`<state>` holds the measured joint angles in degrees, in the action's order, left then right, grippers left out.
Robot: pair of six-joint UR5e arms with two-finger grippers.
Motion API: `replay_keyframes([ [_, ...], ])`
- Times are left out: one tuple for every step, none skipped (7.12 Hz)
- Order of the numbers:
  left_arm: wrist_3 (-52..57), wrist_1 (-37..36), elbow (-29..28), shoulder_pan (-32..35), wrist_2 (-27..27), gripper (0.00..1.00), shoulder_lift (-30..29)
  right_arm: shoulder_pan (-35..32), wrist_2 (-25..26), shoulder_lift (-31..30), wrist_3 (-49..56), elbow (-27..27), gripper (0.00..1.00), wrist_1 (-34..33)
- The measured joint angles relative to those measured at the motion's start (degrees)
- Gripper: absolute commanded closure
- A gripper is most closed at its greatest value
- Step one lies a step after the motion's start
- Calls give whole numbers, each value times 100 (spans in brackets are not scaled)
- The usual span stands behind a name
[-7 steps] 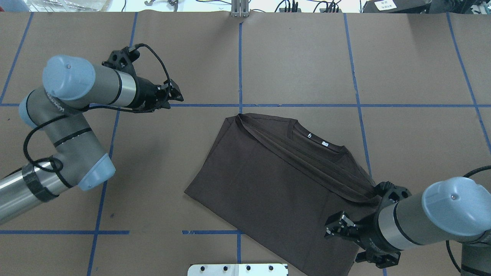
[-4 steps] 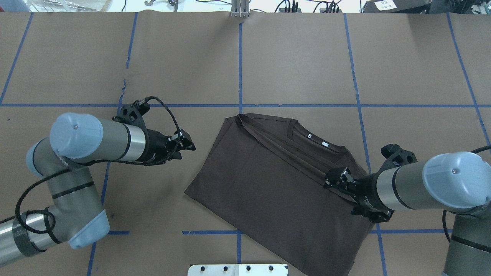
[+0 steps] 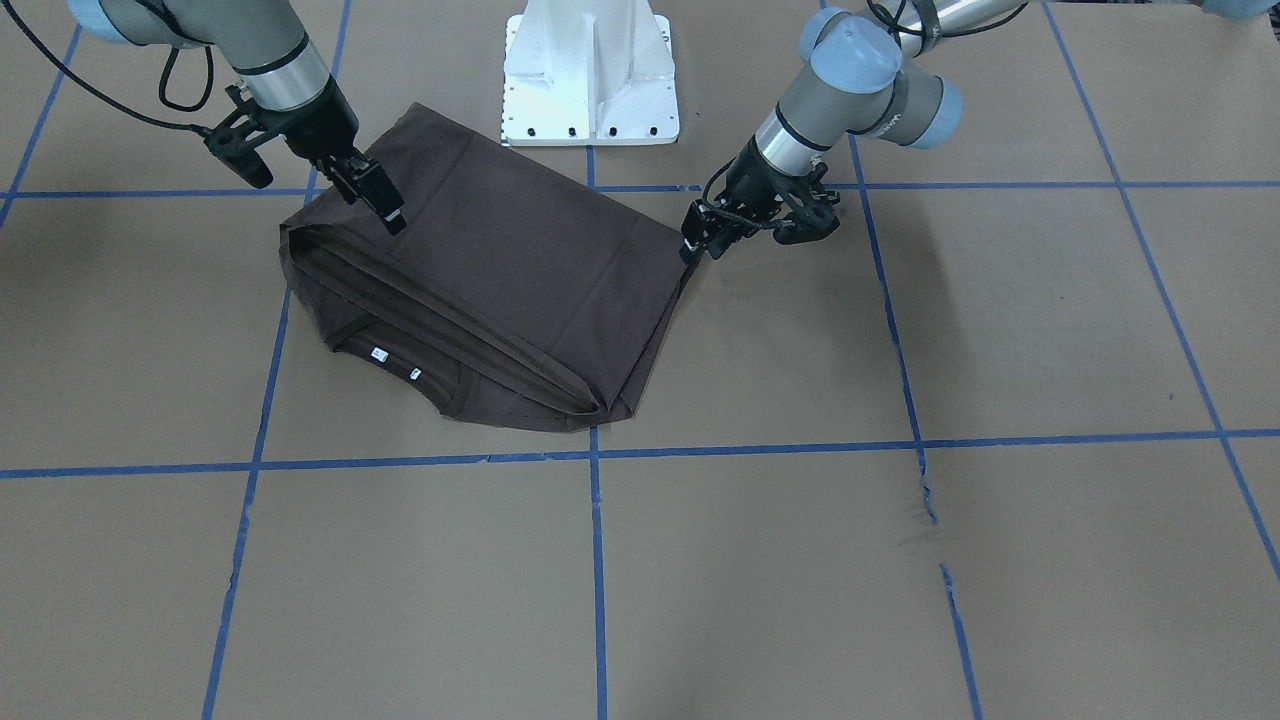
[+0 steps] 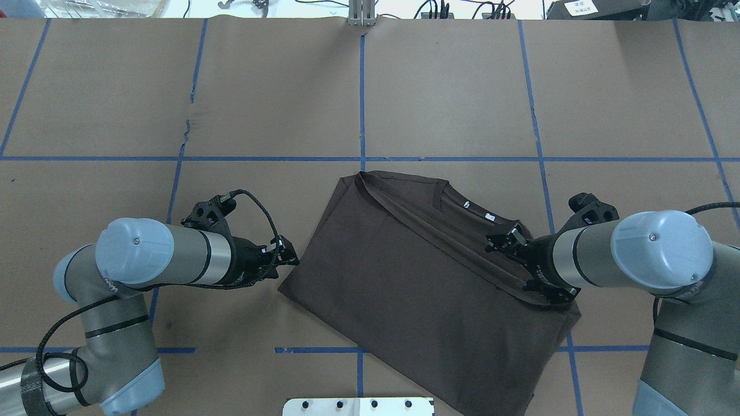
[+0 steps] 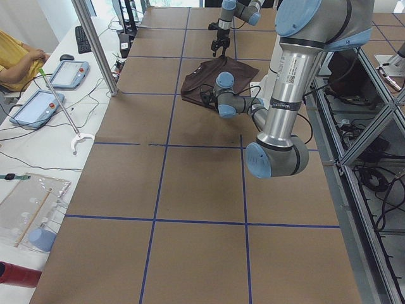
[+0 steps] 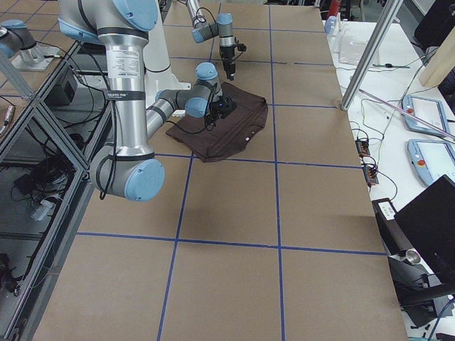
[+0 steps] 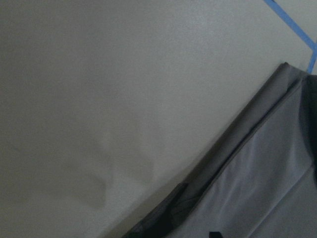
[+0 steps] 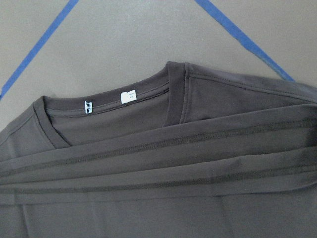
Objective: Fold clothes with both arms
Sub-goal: 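Move the left gripper to the shirt's near edge while the right gripper grasps the collar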
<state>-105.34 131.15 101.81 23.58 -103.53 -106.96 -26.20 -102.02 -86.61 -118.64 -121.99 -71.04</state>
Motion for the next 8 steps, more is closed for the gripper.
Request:
replay_keyframes([
  [-3, -23, -10, -58, 59, 44, 52, -53, 9, 4, 24, 34, 0, -1],
  [-4, -81, -21, -126, 103, 44, 76, -119, 18, 6, 67, 57, 0, -1],
  [-4, -142, -25, -197, 131, 44, 76, -153, 22, 9, 108, 77, 0, -4],
  [-4, -172, -28, -240, 142, 45, 73, -176, 24, 11, 128, 89, 0, -6],
  [-4, -186, -29, -269, 146, 47, 69, -191, 24, 14, 135, 91, 0, -6],
  [-4, -192, -32, -288, 148, 51, 64, -202, 24, 16, 138, 91, 0, -6],
  [-4, -194, -35, -311, 148, 65, 59, -219, 24, 15, 139, 90, 0, -6],
  [-6, -194, -37, -332, 149, 95, 52, -245, 25, 13, 142, 88, 0, -7],
])
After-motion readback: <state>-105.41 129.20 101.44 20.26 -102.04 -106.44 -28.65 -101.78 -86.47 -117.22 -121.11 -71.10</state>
